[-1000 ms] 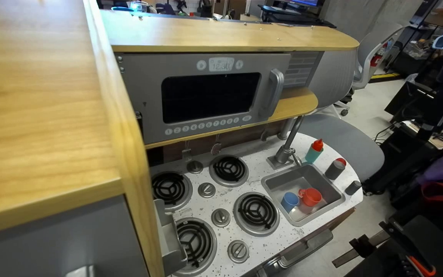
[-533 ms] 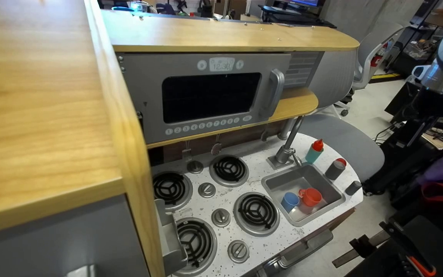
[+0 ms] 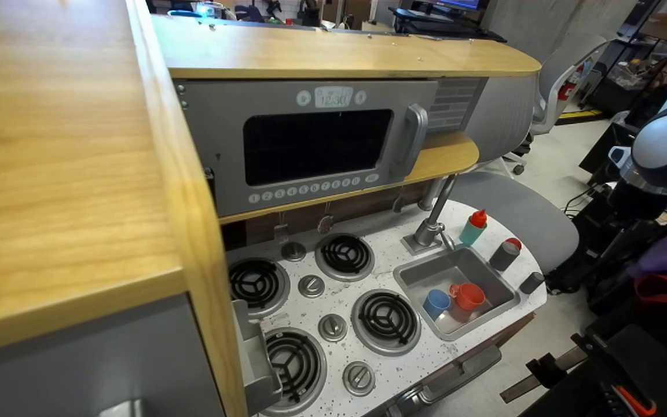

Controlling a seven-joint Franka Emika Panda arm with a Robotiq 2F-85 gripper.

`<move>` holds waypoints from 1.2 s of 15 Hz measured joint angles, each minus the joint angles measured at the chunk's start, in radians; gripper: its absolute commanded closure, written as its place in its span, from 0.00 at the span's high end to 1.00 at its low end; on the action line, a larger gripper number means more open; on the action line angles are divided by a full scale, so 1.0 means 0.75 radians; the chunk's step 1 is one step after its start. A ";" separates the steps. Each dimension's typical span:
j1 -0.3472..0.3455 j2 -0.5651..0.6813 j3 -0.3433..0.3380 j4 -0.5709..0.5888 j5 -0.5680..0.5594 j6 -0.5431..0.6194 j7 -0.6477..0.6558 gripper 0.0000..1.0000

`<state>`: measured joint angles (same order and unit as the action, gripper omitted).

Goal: Put the grey thing in the orange cup

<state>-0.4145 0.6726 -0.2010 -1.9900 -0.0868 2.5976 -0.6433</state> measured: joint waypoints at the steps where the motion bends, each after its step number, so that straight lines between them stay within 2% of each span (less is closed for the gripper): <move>1: -0.007 0.016 0.000 0.011 -0.007 0.011 0.000 1.00; 9: -0.021 0.170 0.040 0.143 -0.032 0.018 -0.021 1.00; 18: 0.013 0.311 0.078 0.254 -0.116 -0.006 -0.025 1.00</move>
<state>-0.4046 0.9060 -0.1428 -1.7995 -0.1735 2.5934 -0.6622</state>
